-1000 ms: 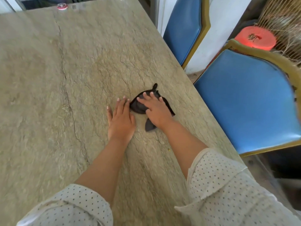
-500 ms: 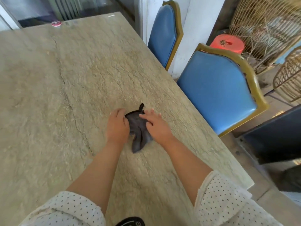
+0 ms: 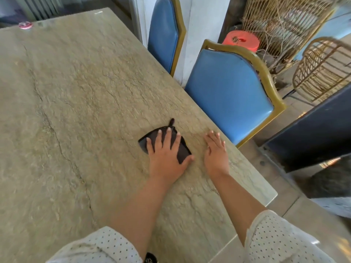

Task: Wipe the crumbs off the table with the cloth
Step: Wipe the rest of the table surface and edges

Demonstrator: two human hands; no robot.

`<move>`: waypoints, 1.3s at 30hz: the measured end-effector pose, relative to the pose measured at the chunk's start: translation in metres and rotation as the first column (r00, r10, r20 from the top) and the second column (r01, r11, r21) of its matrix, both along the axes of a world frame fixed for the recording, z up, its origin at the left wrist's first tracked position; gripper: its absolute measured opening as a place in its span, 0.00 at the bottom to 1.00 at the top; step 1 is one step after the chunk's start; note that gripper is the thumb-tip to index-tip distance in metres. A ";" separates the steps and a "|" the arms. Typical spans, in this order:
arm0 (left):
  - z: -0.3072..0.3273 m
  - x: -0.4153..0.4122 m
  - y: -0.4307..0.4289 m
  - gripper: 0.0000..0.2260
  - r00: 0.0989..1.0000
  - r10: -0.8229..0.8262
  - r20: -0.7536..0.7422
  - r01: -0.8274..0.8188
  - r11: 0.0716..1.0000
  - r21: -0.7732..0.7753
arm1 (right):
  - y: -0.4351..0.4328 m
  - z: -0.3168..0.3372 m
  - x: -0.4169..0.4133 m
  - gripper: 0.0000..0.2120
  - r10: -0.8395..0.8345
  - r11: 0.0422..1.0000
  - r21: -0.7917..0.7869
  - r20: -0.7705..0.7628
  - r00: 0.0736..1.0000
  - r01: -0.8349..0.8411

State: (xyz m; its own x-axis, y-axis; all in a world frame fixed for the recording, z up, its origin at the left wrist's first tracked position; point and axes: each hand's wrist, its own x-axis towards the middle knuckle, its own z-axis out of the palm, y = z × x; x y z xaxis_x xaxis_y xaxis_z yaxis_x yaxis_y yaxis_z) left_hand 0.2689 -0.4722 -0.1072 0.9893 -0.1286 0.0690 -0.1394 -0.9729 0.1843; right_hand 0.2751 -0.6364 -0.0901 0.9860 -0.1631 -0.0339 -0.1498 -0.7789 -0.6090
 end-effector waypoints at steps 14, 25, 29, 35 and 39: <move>0.007 -0.027 0.047 0.16 0.974 0.195 0.111 -0.151 0.936 -0.319 | -0.010 0.000 -0.053 0.23 -0.154 0.988 -0.023 -0.002 0.988 0.154; -0.004 -0.089 -0.024 0.22 0.978 -0.203 0.050 0.208 0.965 -0.159 | -0.045 -0.002 -0.083 0.22 -0.147 0.972 -0.174 0.066 0.987 0.156; -0.007 -0.063 -0.012 0.21 0.996 -0.054 0.076 0.063 0.991 -0.120 | -0.057 -0.006 -0.090 0.23 -0.179 0.937 -0.297 0.048 0.983 0.185; -0.003 0.011 -0.023 0.24 0.999 -0.033 -0.039 0.031 0.998 -0.058 | -0.058 -0.012 -0.087 0.27 -0.178 0.949 -0.254 0.061 0.982 0.187; -0.003 0.026 -0.054 0.24 0.988 -0.155 -0.014 0.154 0.987 -0.050 | -0.061 -0.015 -0.086 0.27 -0.184 0.958 -0.202 0.108 0.977 0.202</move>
